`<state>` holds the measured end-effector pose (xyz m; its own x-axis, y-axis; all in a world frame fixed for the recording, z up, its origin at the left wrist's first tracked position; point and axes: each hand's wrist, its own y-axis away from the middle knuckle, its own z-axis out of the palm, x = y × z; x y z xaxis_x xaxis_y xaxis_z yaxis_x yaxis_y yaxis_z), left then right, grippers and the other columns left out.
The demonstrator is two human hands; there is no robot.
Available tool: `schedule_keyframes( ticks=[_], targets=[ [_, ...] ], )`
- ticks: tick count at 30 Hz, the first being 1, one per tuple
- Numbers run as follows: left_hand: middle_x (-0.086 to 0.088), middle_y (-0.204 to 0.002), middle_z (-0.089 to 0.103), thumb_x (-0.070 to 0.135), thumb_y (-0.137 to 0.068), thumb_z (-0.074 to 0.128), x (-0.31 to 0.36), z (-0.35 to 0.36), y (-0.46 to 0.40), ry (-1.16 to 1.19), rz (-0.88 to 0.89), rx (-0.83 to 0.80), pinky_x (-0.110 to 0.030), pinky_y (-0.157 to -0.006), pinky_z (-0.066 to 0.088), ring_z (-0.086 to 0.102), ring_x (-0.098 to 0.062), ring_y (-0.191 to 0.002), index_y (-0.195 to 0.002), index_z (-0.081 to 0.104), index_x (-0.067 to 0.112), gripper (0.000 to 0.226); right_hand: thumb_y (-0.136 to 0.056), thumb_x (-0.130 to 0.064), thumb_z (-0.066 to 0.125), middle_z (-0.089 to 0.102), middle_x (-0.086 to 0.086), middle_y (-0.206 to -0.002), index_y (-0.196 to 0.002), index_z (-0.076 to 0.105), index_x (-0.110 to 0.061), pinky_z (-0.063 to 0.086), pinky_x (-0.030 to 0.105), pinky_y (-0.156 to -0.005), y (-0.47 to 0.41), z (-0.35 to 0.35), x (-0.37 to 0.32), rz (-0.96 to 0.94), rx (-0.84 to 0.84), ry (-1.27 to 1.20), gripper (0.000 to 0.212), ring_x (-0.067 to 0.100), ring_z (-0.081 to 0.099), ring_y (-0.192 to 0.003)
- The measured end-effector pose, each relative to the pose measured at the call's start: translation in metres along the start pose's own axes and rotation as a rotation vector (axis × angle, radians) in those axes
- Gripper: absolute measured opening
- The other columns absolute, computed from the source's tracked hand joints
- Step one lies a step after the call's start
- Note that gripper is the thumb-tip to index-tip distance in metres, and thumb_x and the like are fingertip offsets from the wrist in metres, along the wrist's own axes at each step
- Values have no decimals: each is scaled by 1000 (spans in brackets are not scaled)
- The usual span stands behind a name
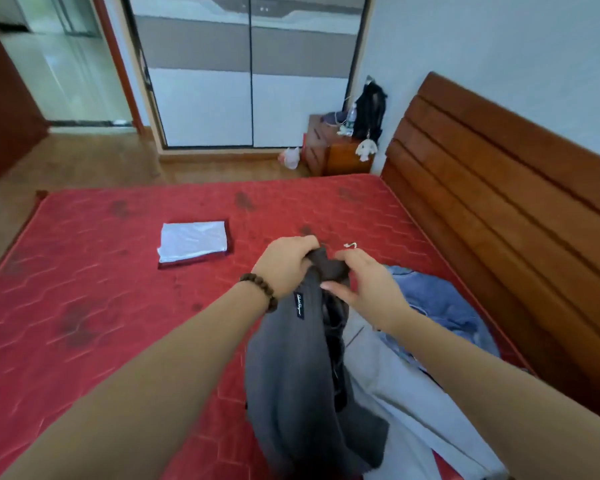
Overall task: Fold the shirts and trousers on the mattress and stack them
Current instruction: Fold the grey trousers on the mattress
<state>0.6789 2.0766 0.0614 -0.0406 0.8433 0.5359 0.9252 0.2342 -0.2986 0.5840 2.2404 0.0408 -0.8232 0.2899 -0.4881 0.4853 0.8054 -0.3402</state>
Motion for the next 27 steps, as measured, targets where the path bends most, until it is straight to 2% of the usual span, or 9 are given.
schedule_keyframes(
  ticks=[4,6,8,11,13,15,19,23,27],
  targets=[
    [5,-74,61,-6,-77,53,47,-47,-32,61,203,8,-23,-66,41,57,-18,-74,-80,60,13,20,-76,-35,79,51,-6,-127,-134,49,-13,34,16,-99,-11,-68,-19,33,31,-60,69,4,46,-117],
    [11,-72,57,-7,-78,55,71,-68,-45,82,285,18,-11,-62,34,54,-10,-72,-79,61,19,26,-79,-23,77,59,-9,-117,-122,58,-15,38,17,-95,-16,-94,-31,109,-64,-209,47,0,52,-108],
    [7,-76,62,-7,-79,56,89,-86,-56,117,344,44,-16,-63,37,56,-9,-74,-80,65,14,23,-84,-13,72,62,-6,-90,-89,65,-13,42,24,-80,-20,-113,-42,175,-46,-334,9,2,54,-86],
    [3,-91,70,-7,-83,57,109,-108,-65,290,358,66,-17,-80,49,64,-5,-85,-95,71,8,24,-88,-14,68,53,7,-63,-65,57,2,34,26,-64,-26,-135,-54,217,174,-299,30,7,46,-69],
    [1,-103,70,-3,-85,55,120,-118,-66,411,311,27,-26,-90,50,65,-11,-98,-103,68,13,27,-89,-14,67,58,-14,-55,-59,59,-16,35,16,-57,-31,-149,-64,204,280,-228,31,-7,47,-58],
    [-1,-106,70,16,-81,52,131,-121,-65,458,232,15,-31,-89,49,64,-16,-101,-101,65,17,25,-88,-13,67,62,-22,-63,-63,62,-22,36,11,-56,-35,-163,-74,168,354,-110,28,-7,53,-60],
    [-1,-90,70,56,-77,66,160,-124,-71,292,130,187,-31,-75,51,64,-15,-86,-92,67,11,47,-88,-11,66,73,8,-83,-77,72,-5,42,26,-64,-43,-191,-89,77,425,87,13,19,65,-79],
    [-18,-78,66,35,-84,70,190,-134,-81,151,133,296,-33,-63,41,61,-27,-77,-68,59,1,39,-88,-14,67,71,13,-78,-79,71,0,48,36,-68,-39,-216,-92,61,451,156,16,24,63,-75],
    [-14,-65,52,26,-87,68,213,-141,-85,163,145,208,-30,-57,30,46,-19,-65,-62,54,3,37,-85,-22,72,54,12,-60,-69,59,7,31,27,-54,-20,-230,-88,51,479,46,36,15,40,-57]
  ],
)
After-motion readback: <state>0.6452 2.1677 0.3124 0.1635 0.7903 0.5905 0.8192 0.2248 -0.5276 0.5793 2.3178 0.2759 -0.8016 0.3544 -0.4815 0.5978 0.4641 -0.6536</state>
